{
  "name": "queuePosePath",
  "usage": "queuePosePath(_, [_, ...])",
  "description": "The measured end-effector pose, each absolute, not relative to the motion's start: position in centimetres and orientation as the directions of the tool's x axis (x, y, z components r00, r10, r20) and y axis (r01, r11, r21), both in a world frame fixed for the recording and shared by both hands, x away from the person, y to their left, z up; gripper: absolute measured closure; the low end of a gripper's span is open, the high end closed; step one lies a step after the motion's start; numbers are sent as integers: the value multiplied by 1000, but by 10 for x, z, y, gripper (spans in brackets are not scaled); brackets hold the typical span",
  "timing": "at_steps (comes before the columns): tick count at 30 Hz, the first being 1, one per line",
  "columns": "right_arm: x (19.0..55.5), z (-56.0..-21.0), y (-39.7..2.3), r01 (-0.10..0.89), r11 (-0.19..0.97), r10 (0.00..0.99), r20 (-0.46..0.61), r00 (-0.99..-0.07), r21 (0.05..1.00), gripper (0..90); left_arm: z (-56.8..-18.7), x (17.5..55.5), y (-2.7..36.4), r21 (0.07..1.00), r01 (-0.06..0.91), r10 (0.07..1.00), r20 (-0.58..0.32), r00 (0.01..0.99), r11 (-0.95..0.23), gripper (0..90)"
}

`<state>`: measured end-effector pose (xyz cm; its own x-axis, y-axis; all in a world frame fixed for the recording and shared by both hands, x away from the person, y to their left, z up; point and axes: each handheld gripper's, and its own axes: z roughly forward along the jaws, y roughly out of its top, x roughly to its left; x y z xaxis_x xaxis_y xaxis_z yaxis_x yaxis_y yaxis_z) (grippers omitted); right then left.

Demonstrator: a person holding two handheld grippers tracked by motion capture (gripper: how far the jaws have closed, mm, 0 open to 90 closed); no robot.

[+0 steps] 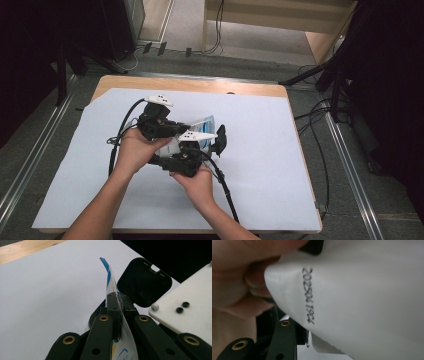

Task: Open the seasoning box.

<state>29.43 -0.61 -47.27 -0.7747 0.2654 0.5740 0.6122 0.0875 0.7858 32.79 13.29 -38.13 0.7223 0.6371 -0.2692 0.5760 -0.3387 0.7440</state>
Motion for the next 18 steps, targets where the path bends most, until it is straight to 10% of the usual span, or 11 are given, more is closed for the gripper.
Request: queuePosePath(18, [294, -470, -4, 590, 121, 298, 538, -789, 798, 594, -382, 329, 135, 752, 575, 630, -283, 723, -322, 892])
